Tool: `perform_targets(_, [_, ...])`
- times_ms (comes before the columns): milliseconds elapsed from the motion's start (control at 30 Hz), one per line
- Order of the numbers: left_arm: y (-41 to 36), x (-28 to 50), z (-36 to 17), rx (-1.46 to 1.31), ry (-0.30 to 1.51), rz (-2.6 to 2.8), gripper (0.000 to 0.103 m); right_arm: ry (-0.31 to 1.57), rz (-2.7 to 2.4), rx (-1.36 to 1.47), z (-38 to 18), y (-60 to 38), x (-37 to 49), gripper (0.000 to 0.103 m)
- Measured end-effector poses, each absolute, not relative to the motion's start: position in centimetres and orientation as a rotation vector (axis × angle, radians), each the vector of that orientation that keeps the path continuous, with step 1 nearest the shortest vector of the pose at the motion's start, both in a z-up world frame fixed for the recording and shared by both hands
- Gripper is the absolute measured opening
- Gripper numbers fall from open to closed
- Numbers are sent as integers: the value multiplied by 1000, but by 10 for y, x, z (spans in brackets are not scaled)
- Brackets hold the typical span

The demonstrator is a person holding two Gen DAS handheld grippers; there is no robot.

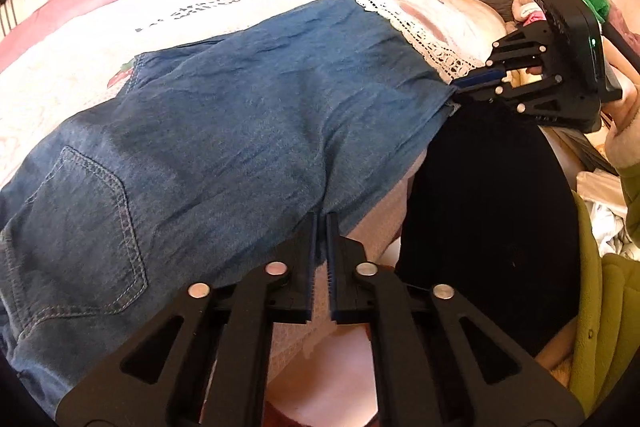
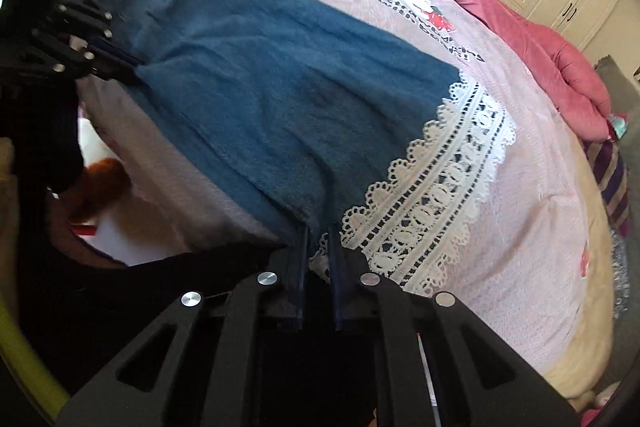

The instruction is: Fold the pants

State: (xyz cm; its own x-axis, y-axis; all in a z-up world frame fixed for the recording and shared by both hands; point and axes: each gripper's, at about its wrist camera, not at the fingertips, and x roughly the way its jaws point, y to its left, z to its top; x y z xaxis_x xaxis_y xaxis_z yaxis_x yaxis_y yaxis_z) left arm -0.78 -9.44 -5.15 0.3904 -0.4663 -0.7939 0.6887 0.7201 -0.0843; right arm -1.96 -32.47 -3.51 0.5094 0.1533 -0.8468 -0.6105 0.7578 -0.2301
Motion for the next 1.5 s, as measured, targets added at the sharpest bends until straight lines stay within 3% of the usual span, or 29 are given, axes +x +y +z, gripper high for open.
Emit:
perform_targets(133, [-94, -12, -54, 291, 919, -765, 0, 965, 493, -537, -46, -331, -14, 10])
perform_targets(233, [-92, -14, -56, 298, 926, -766, 0, 1003, 524, -447, -42, -334, -8, 26])
perform_targets(267, [-90, -15, -54, 287, 920, -773, 0, 1013, 541, -416, -39, -335, -12, 42])
perform_targets(300, [-86, -16, -50, 269, 909, -773, 6, 1007, 543, -397, -34, -338, -14, 45])
perform_targets(333, [-82, -18, -45, 260, 905, -773, 12, 995, 552, -382, -28, -340, -16, 46])
perform_targets(367, [-79, -20, -41, 254, 897, -773, 26, 969, 570, -357, -19, -341, -19, 46])
perform_targets(533, [-43, -37, -11, 197, 832, -690, 34, 847, 641, -186, 19, -334, -9, 56])
perform_targets(600, [-24, -39, 7, 178, 780, -611, 47, 829, 659, -143, 24, -324, 6, 57])
perform_targets(700, [5, -33, 24, 158, 744, -451, 57, 857, 665, -64, 27, -289, 48, 58])
perform_targets(867, [51, -10, 22, 102, 807, -203, 65, 942, 707, -6, 21, -229, 121, 58])
perform_targets(1033, [70, 7, 10, 117, 858, -91, 66, 967, 711, -140, 13, -178, 152, 58])
perform_targets(1267, [84, 24, -20, 104, 957, -65, 66, 1058, 731, -234, -7, -142, 181, 47])
perform_targets(1333, [88, 25, -27, 91, 973, -52, 67, 1098, 734, -240, -16, -138, 187, 30])
perform_targets(1367, [90, 25, -29, 84, 977, -50, 67, 1117, 744, -233, -20, -137, 189, 9])
perform_targets(1500, [97, 28, -33, 74, 991, -37, 72, 1092, 709, -166, -20, -141, 199, 4])
